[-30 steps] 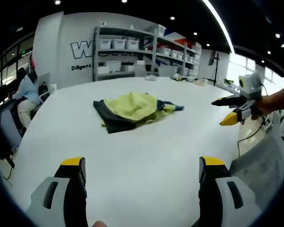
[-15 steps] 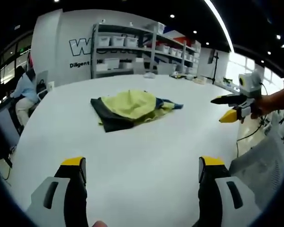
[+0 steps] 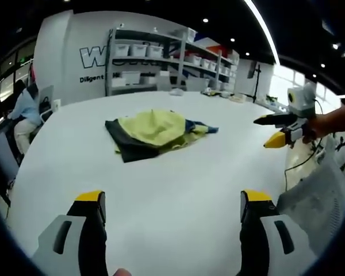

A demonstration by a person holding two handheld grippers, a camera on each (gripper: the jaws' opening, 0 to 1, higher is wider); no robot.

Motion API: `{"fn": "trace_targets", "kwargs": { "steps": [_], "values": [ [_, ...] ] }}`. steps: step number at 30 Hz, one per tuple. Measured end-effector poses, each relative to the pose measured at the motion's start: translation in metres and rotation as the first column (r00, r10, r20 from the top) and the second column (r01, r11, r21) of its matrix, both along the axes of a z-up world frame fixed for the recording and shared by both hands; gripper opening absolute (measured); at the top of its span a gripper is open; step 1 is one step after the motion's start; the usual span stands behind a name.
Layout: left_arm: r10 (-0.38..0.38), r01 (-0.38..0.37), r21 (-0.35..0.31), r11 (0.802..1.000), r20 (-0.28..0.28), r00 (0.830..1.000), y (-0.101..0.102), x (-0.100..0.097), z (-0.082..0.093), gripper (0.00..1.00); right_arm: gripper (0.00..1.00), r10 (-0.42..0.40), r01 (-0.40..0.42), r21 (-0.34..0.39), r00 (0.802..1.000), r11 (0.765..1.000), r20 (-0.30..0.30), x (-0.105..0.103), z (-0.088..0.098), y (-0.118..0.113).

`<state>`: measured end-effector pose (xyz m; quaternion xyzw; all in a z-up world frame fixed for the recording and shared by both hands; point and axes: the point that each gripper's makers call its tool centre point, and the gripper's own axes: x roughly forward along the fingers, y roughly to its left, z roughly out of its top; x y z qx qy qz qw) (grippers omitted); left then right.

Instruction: Fold the garment on the visible template until the final outline fits inside the template.

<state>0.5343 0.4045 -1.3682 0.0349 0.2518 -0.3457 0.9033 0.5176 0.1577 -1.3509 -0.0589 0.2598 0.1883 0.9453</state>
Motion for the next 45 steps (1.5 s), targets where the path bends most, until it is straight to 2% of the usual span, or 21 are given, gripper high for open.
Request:
{"fn": "trace_targets", "kwargs": {
  "steps": [4,14,19,21,30,41,45],
  "values": [
    [-0.035,0.035,0.011,0.999,0.010,0.999,-0.005,0.001,0.001,0.93,0.98,-0.004,0.004,0.002,1.000,1.000,0.001,0.002,-0.001,0.000],
    [-0.024,0.024,0.011,1.000,0.000,1.000,-0.011,0.003,0.000,0.93,0.98,0.029,-0.029,0.005,1.000,1.000,-0.008,0.007,-0.006,-0.001],
    [-0.022,0.022,0.043,0.999,0.009,1.000,-0.014,0.005,-0.001,0.92,0.97,0.048,-0.048,0.017,0.999,0.999,-0.014,0.012,-0.007,-0.002],
    [-0.005,0.006,0.042,0.999,-0.003,1.000,-0.013,0.007,-0.003,0.93,0.97,0.053,-0.052,0.025,0.998,0.998,-0.016,0.015,-0.006,-0.002],
    [0.025,-0.025,0.039,0.999,0.009,1.000,-0.013,0.022,0.006,0.92,0.97,0.069,-0.069,0.047,0.998,0.997,-0.002,0.030,-0.002,-0.002],
    [0.001,-0.001,0.054,0.999,0.009,1.000,-0.021,0.039,0.004,0.90,0.95,0.095,-0.095,0.052,0.995,0.994,0.013,0.043,0.003,0.000],
    [-0.013,0.012,0.043,0.999,0.012,1.000,-0.027,0.045,0.004,0.90,0.92,0.112,-0.113,0.029,0.994,0.993,0.011,0.049,0.001,-0.001]
  ]
}}
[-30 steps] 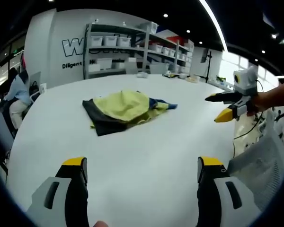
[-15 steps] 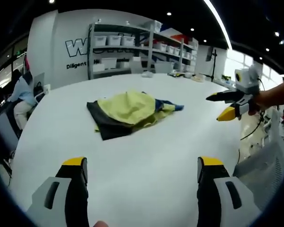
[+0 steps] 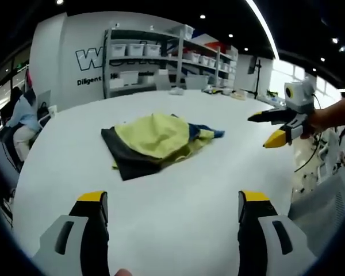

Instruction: Fold the garment on the visible template until the final outline fits inside the template.

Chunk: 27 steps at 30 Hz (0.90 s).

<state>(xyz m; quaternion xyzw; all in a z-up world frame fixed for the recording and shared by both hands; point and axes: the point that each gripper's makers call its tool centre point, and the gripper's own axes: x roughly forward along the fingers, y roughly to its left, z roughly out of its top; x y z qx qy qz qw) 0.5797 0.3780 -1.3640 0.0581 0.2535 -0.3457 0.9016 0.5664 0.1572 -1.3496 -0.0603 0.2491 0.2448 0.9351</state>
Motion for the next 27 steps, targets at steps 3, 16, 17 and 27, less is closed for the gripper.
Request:
{"fn": "trace_targets", "kwargs": {
  "steps": [3,16,17,27],
  "values": [
    [-0.007,0.007,0.007,1.000,-0.007,1.000,-0.002,0.005,-0.003,0.89,0.88,0.015,-0.015,-0.010,1.000,1.000,-0.009,0.004,-0.002,0.001],
    [-0.063,0.064,0.056,0.996,-0.026,0.998,-0.016,0.016,-0.016,0.79,0.61,0.082,-0.083,-0.063,0.996,0.995,-0.019,0.020,-0.013,0.016],
    [-0.068,0.069,0.057,0.996,-0.025,0.997,-0.018,0.018,-0.017,0.78,0.61,0.085,-0.086,-0.063,0.996,0.994,-0.021,0.022,-0.015,0.018],
    [-0.098,0.101,0.086,0.991,-0.036,0.995,-0.029,0.031,-0.028,0.72,0.54,0.093,-0.097,-0.088,0.995,0.991,-0.049,0.041,-0.031,0.022]
  ]
}}
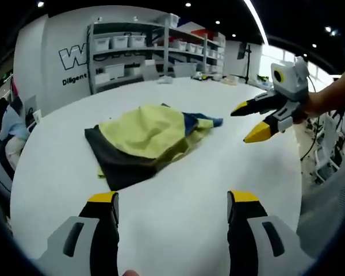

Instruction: Fold the garment on the visible template until the final outline fits inside the template.

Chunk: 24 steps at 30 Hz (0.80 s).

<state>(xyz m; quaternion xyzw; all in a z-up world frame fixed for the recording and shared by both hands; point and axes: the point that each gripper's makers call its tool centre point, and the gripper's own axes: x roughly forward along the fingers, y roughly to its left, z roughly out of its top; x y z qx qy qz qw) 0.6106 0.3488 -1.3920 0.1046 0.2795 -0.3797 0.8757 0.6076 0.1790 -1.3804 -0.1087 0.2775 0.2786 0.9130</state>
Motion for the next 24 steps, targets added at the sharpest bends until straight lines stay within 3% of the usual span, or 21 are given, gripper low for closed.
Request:
{"fn": "trace_targets", "kwargs": {
  "steps": [3,16,20,24],
  "values": [
    [0.000,0.000,0.003,1.000,-0.002,1.000,-0.001,0.008,-0.003,0.70,0.49,0.001,-0.002,-0.064,1.000,0.998,-0.012,0.007,-0.007,-0.005],
    [-0.028,0.028,0.059,0.998,-0.004,1.000,-0.008,0.040,-0.019,0.64,0.46,0.019,-0.018,-0.117,1.000,0.993,0.013,0.051,-0.018,-0.007],
    [-0.043,0.041,0.102,0.994,0.020,0.999,-0.007,0.055,-0.023,0.59,0.45,0.033,-0.030,-0.124,0.999,0.992,0.028,0.063,-0.017,-0.004],
    [-0.108,0.098,0.169,0.981,0.049,0.993,-0.008,0.069,-0.028,0.55,0.43,0.111,-0.101,-0.206,0.993,0.973,0.036,0.075,-0.023,-0.002]
  ]
}}
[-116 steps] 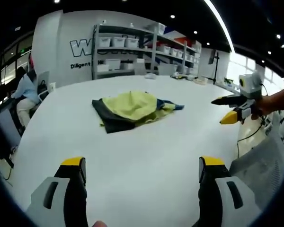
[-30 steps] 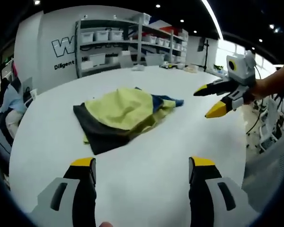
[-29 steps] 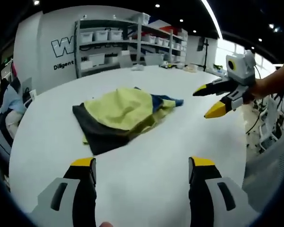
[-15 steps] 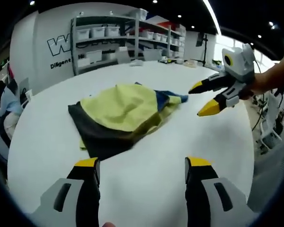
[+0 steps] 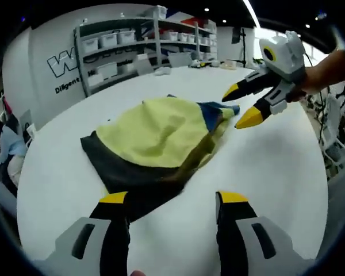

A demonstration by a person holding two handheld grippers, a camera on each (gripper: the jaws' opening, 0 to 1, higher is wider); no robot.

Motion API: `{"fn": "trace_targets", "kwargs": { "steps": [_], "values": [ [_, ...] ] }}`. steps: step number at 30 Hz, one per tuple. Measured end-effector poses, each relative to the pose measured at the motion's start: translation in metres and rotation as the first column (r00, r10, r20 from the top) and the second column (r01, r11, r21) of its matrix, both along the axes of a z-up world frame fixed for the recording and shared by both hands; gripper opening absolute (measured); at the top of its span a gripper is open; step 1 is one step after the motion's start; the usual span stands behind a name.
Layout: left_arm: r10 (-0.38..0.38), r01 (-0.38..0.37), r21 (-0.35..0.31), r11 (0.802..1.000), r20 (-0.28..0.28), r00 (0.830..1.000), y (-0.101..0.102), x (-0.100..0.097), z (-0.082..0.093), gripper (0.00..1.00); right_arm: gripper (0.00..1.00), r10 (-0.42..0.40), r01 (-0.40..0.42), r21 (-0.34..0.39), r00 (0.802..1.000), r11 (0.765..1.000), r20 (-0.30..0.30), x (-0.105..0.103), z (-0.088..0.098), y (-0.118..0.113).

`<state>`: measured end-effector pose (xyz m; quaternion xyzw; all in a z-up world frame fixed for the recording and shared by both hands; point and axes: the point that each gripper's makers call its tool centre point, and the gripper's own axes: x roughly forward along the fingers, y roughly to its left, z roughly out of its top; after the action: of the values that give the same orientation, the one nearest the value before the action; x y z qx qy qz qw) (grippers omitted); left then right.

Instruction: Fold the garment on the visible template until the final outline fits inside the template.

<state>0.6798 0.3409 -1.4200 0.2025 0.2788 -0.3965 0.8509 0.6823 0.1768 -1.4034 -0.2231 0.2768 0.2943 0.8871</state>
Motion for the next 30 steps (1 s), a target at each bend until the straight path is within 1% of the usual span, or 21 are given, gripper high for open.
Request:
{"fn": "trace_targets", "kwargs": {
  "steps": [2,4,6,7,9,12,15,16,17,18,19,20,21,22,24,26,27,28,29,30],
  "values": [
    [-0.021,0.020,0.019,1.000,0.020,1.000,-0.001,0.007,0.001,0.53,0.42,0.035,-0.034,-0.036,0.999,0.999,0.020,0.005,0.001,0.002],
    [-0.036,0.035,0.025,0.999,0.025,0.999,-0.003,0.012,0.000,0.52,0.40,0.078,-0.075,-0.067,0.996,0.995,0.040,0.010,0.001,0.005],
    [-0.066,0.064,0.057,0.996,0.033,0.997,-0.003,0.017,-0.003,0.51,0.38,0.095,-0.092,-0.089,0.995,0.992,0.029,0.013,-0.003,0.004],
    [-0.086,0.082,0.086,0.993,0.039,0.996,-0.001,0.020,-0.006,0.51,0.38,0.100,-0.097,-0.093,0.995,0.991,0.031,0.015,-0.003,0.004],
    [-0.108,0.103,0.110,0.989,0.042,0.993,-0.002,0.023,-0.009,0.49,0.36,0.105,-0.102,-0.105,0.994,0.989,0.026,0.020,-0.005,0.003],
    [-0.122,0.117,0.115,0.987,0.042,0.992,-0.005,0.028,-0.011,0.45,0.32,0.123,-0.118,-0.118,0.992,0.986,0.033,0.027,-0.007,0.004],
    [-0.128,0.124,0.122,0.985,0.033,0.991,-0.006,0.034,-0.015,0.42,0.25,0.149,-0.147,-0.130,0.989,0.981,0.009,0.028,-0.016,0.008],
    [-0.129,0.126,0.108,0.986,0.026,0.991,-0.010,0.035,-0.015,0.40,0.23,0.152,-0.151,-0.136,0.988,0.979,0.000,0.028,-0.019,0.009],
    [-0.132,0.128,0.109,0.986,0.023,0.991,-0.011,0.036,-0.014,0.35,0.22,0.156,-0.155,-0.139,0.988,0.978,-0.001,0.028,-0.020,0.009],
    [-0.150,0.146,0.109,0.983,0.022,0.989,-0.014,0.037,-0.015,0.31,0.19,0.160,-0.159,-0.143,0.987,0.977,-0.002,0.029,-0.022,0.009],
    [-0.156,0.154,0.106,0.982,0.017,0.988,-0.016,0.036,-0.015,0.26,0.16,0.161,-0.161,-0.147,0.987,0.976,-0.008,0.029,-0.023,0.009],
    [-0.162,0.161,0.098,0.982,-0.002,0.987,-0.018,0.035,-0.016,0.21,0.11,0.159,-0.160,-0.147,0.987,0.976,-0.018,0.029,-0.024,0.009],
    [-0.162,0.163,0.090,0.983,-0.019,0.987,-0.020,0.034,-0.017,0.18,0.05,0.156,-0.158,-0.143,0.987,0.977,-0.026,0.029,-0.025,0.008],
    [-0.159,0.161,0.094,0.982,-0.024,0.987,-0.020,0.033,-0.017,0.16,0.01,0.156,-0.158,-0.144,0.988,0.977,-0.025,0.030,-0.025,0.008],
    [-0.170,0.171,0.109,0.979,-0.018,0.985,-0.020,0.033,-0.018,0.14,0.00,0.154,-0.159,-0.153,0.987,0.975,-0.043,0.029,-0.029,0.006],
    [-0.129,0.133,0.083,0.988,-0.056,0.990,-0.019,0.032,-0.018,0.11,0.00,0.161,-0.165,-0.155,0.986,0.974,-0.042,0.028,-0.027,0.007],
    [-0.091,0.097,0.066,0.993,-0.087,0.992,-0.016,0.032,-0.019,0.09,0.00,0.164,-0.169,-0.157,0.985,0.973,-0.044,0.028,-0.027,0.007],
    [-0.077,0.083,0.058,0.995,-0.099,0.992,-0.014,0.032,-0.019,0.07,0.00,0.164,-0.169,-0.155,0.985,0.973,-0.048,0.027,-0.028,0.007],
    [-0.069,0.074,0.045,0.996,-0.112,0.991,-0.014,0.032,-0.019,0.07,0.00,0.157,-0.165,-0.140,0.985,0.976,-0.065,0.024,-0.029,0.008],
    [-0.067,0.073,0.049,0.996,-0.120,0.991,-0.012,0.031,-0.020,0.06,0.00,0.147,-0.156,-0.120,0.986,0.980,-0.084,0.021,-0.031,0.009]
  ]
}}
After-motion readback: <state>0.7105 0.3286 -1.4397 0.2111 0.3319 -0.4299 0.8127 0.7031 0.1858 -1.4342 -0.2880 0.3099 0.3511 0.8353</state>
